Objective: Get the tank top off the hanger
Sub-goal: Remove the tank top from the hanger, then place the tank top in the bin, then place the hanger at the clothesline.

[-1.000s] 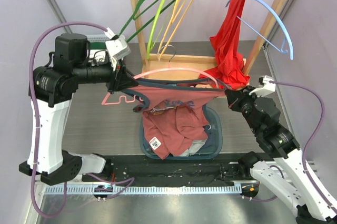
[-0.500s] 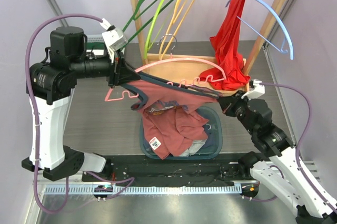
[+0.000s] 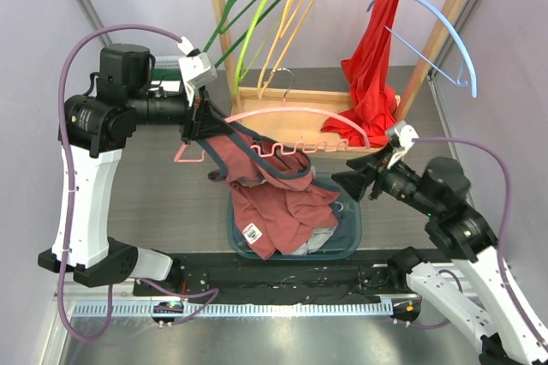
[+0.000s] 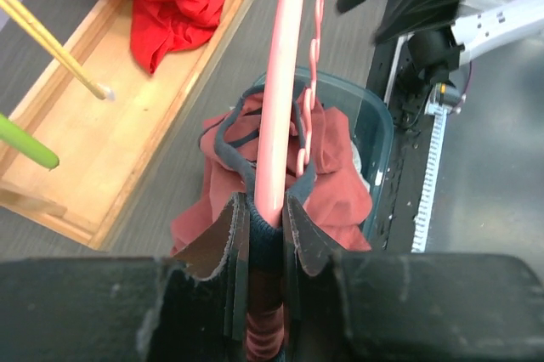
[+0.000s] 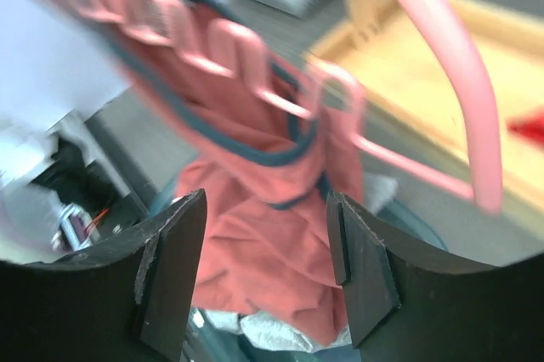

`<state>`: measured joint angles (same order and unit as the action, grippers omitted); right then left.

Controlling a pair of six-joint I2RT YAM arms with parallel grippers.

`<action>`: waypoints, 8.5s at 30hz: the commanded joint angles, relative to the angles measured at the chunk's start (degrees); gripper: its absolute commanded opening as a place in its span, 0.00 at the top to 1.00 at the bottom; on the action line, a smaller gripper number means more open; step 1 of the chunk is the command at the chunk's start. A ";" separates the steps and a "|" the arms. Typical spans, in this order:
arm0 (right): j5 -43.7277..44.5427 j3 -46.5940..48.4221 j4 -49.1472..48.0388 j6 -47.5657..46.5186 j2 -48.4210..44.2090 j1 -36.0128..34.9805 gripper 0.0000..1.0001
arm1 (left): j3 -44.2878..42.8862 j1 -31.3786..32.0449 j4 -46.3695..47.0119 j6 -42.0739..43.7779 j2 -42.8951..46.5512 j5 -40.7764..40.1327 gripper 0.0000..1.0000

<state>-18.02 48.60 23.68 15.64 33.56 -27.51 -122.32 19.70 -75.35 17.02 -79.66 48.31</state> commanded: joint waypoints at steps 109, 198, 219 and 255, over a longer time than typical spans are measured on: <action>-11.78 49.49 34.32 -20.74 9.77 0.17 0.99 | 56.93 1.39 46.44 -20.09 16.38 23.06 0.82; 36.30 70.14 8.75 -25.92 47.65 0.17 0.99 | 54.41 19.14 23.51 -4.17 -2.09 -32.51 0.00; 37.01 70.14 5.94 -28.38 54.59 0.17 0.99 | 17.30 19.14 -2.87 -2.17 -3.84 -1.91 0.00; 43.24 41.84 -27.89 -43.75 26.82 1.31 0.07 | 8.06 18.71 -3.49 -0.93 -1.64 -8.06 0.00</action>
<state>19.75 99.26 21.54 -17.98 63.90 -27.07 -114.63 38.87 -77.19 16.71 -83.57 40.56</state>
